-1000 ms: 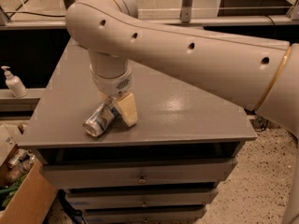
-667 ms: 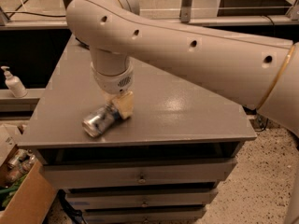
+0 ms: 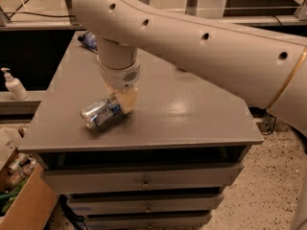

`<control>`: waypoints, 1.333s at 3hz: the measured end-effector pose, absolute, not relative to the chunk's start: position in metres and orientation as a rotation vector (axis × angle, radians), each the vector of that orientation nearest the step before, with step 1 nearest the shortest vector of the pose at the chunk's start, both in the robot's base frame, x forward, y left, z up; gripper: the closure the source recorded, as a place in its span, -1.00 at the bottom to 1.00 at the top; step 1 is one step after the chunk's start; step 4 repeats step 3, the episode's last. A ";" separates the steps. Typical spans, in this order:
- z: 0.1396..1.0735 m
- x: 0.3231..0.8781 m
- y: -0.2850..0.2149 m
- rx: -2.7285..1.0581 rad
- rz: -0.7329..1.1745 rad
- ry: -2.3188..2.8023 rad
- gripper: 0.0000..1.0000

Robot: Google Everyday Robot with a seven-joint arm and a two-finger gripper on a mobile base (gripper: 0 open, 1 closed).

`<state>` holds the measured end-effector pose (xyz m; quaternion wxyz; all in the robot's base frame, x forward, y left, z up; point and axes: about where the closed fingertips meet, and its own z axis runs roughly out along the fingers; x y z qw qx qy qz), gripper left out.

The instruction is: Pick redbull can

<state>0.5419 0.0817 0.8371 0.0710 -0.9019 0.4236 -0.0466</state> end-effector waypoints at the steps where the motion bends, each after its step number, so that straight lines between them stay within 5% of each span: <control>1: 0.857 0.552 0.068 -2.593 -0.029 1.360 1.00; 2: 0.883 0.555 0.059 -2.438 0.128 1.397 1.00; 4: 0.883 0.555 0.059 -2.438 0.128 1.397 1.00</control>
Offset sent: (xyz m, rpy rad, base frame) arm 0.0235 -0.0475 0.0758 0.4280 0.1507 -0.2248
